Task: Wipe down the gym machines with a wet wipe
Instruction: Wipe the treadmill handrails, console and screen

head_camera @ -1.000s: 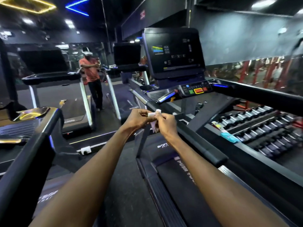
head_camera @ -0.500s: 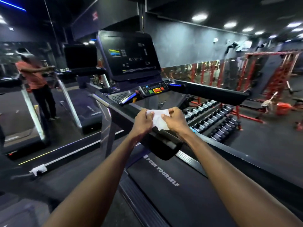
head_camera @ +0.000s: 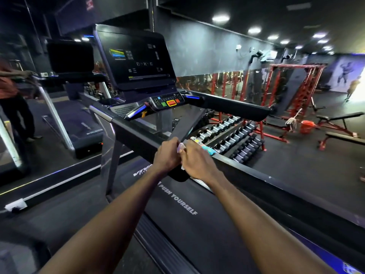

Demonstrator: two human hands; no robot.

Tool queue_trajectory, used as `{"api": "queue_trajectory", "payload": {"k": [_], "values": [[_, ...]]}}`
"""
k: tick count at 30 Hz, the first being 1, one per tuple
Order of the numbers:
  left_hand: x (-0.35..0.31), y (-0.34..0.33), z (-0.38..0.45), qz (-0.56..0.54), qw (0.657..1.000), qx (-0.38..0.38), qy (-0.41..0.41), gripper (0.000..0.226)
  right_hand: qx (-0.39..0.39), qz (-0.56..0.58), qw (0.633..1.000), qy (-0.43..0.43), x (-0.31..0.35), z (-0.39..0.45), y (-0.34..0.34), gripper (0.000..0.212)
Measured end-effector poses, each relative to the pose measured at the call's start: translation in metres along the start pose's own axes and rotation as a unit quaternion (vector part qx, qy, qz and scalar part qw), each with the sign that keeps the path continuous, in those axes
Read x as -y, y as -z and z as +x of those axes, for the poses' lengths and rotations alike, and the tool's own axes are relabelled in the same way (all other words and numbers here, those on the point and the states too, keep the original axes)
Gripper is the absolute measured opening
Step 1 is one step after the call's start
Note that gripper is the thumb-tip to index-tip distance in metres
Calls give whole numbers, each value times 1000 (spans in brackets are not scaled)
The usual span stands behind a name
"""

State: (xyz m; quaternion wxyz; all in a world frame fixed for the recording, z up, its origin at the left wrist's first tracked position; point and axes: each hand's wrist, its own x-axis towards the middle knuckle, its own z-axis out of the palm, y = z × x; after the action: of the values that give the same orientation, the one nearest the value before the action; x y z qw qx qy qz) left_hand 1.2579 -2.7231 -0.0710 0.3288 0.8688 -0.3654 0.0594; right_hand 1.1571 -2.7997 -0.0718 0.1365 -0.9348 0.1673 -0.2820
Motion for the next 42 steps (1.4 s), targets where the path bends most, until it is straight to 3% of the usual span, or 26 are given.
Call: {"api": "queue_trajectory", "payload": {"k": [2,7,12,17,19,22,26,28,31,34,35,37,42], "values": [[7,1,5,-5,1000,-11,-18,17,39,-51,998,-4,-3,-12,-15,34],[37,-7,19,-17,997,-77,-25,9,9,-173,985,-17,-8,-24,-29,61],[46,-14,23,-36,995,-89,-19,11,46,-191,980,-35,9,5,-30,60],[41,-3,24,-83,991,-103,-29,14,-22,-219,974,-48,2,-23,-37,62],[34,-1,23,-95,987,-113,-62,15,-16,-229,972,-54,5,-17,-37,59],[18,-1,23,-133,977,-124,-114,17,59,-191,976,-92,12,6,-39,58],[-1,-8,21,-198,972,9,-125,11,91,-147,979,-108,14,6,-36,87],[3,-15,23,-233,965,29,-117,13,117,-67,984,-118,11,7,-24,88],[14,-17,30,-223,965,35,-137,22,151,188,948,-208,0,19,-4,70],[19,-22,27,-100,969,34,-223,33,36,400,867,-295,-23,32,-6,13],[20,-27,24,-39,964,25,-264,38,-3,406,857,-317,-31,38,-11,4],[21,-35,13,51,950,-3,-308,47,-15,351,866,-357,-45,44,-23,24],[29,-31,5,113,935,-52,-332,42,23,278,896,-346,-28,34,-18,40]]}}
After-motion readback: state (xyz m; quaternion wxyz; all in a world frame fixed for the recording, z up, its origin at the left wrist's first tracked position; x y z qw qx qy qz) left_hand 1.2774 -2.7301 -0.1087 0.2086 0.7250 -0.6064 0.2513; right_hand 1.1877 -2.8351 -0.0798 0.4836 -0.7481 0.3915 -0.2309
